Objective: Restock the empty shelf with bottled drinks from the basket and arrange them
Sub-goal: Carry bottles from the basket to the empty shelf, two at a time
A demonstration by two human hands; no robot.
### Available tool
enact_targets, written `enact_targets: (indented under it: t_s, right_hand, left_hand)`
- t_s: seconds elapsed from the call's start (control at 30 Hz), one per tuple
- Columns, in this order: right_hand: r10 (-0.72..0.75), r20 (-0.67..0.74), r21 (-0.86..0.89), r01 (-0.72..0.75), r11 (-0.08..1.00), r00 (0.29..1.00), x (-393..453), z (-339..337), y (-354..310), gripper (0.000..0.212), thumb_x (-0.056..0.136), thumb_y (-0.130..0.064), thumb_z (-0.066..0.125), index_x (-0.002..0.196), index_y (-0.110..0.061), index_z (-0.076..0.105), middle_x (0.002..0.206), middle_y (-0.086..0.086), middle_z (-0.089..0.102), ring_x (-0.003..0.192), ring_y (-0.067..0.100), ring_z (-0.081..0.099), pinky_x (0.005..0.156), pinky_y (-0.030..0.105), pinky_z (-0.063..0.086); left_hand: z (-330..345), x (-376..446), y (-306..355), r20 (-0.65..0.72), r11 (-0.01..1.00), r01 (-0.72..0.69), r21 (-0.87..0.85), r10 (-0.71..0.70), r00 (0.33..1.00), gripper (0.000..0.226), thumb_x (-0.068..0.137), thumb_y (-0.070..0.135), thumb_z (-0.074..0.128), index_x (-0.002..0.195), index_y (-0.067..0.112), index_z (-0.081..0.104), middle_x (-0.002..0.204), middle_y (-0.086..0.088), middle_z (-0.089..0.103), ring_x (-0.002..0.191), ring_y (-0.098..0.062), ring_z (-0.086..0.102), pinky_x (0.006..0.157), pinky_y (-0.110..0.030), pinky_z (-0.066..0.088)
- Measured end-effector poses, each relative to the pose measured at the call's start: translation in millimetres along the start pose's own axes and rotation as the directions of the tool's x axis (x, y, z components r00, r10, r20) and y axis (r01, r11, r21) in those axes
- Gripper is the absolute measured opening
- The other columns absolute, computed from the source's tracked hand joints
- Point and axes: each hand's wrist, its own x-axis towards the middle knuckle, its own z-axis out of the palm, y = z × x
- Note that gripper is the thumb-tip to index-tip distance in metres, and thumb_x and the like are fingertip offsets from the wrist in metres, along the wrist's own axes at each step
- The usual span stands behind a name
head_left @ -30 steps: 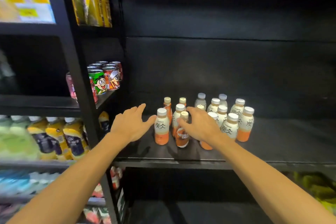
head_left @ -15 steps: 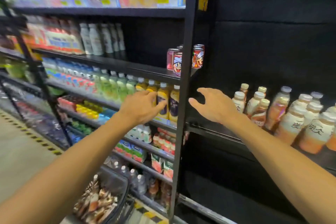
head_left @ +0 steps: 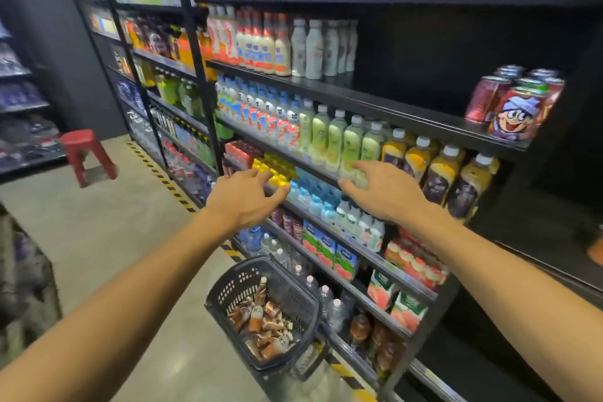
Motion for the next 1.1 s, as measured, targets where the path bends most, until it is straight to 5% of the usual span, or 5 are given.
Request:
enact_targets:
  t_s: [0.3, 0.4, 0.53, 0.7, 1.1]
  right_hand:
    - [-0.188, 0.086, 0.043, 0.185, 0.982, 0.978, 83, 67, -57, 0.057, 0.1, -0.062, 0.044, 0.128, -0.015, 0.059, 0.12, 0.009, 0.066, 0.104, 0.03, 0.061, 0.072, 0.036, 0.043]
    - [-0.257, 0.082, 0.031, 0.255, 0.966, 0.963, 111, 88, -63, 0.061, 0.101, -0.061, 0.044, 0.14, -0.016, 0.056, 0.132, 0.008, 0.065, 0.119, 0.031, 0.06, 0.083, 0.041, 0.052]
    - [-0.343, 0.115, 0.044, 0.34, 0.939, 0.932, 155, 122, -63, 0.065, 0.1, -0.063, 0.043, 0.148, -0.019, 0.05, 0.129, 0.008, 0.066, 0.119, 0.03, 0.06, 0.087, 0.04, 0.052]
    - [-0.394, 0.182, 0.016, 0.398, 0.917, 0.901, 201, 170, -55, 0.071, 0.1, -0.066, 0.039, 0.151, -0.016, 0.046, 0.142, 0.009, 0.059, 0.131, 0.029, 0.053, 0.102, 0.039, 0.046]
    - [-0.417, 0.265, 0.028, 0.426, 0.904, 0.869, 253, 278, -45, 0.064, 0.099, -0.062, 0.042, 0.143, -0.017, 0.052, 0.126, 0.005, 0.061, 0.122, 0.027, 0.055, 0.101, 0.039, 0.043]
  left_hand:
    - [34, 12, -81, 0.036, 0.985, 0.174, 0.017, -0.175, 0.984, 0.083, 0.092, 0.079, 0.019, 0.151, 0.025, 0.041, 0.152, -0.006, 0.047, 0.139, -0.027, 0.044, 0.114, -0.051, 0.033]
    - [49, 26, -97, 0.039, 0.974, 0.223, 0.045, -0.225, 0.974, 0.083, 0.092, 0.079, 0.02, 0.15, 0.024, 0.043, 0.149, -0.006, 0.048, 0.138, -0.028, 0.044, 0.113, -0.051, 0.033]
    - [70, 51, -110, 0.062, 0.948, 0.308, 0.081, -0.313, 0.948, 0.091, 0.086, 0.083, 0.008, 0.149, 0.027, 0.041, 0.149, -0.005, 0.048, 0.138, -0.028, 0.043, 0.113, -0.053, 0.031]
    - [95, 74, -116, 0.081, 0.915, 0.396, 0.08, -0.402, 0.912, 0.078, 0.095, 0.075, 0.018, 0.154, 0.027, 0.034, 0.16, -0.006, 0.036, 0.147, -0.025, 0.032, 0.119, -0.051, 0.023]
    - [189, 120, -160, 0.184, 0.9, 0.426, 0.093, -0.436, 0.881, 0.074, 0.096, 0.07, 0.017, 0.154, 0.028, 0.032, 0.164, -0.006, 0.028, 0.151, -0.024, 0.022, 0.122, -0.05, 0.015]
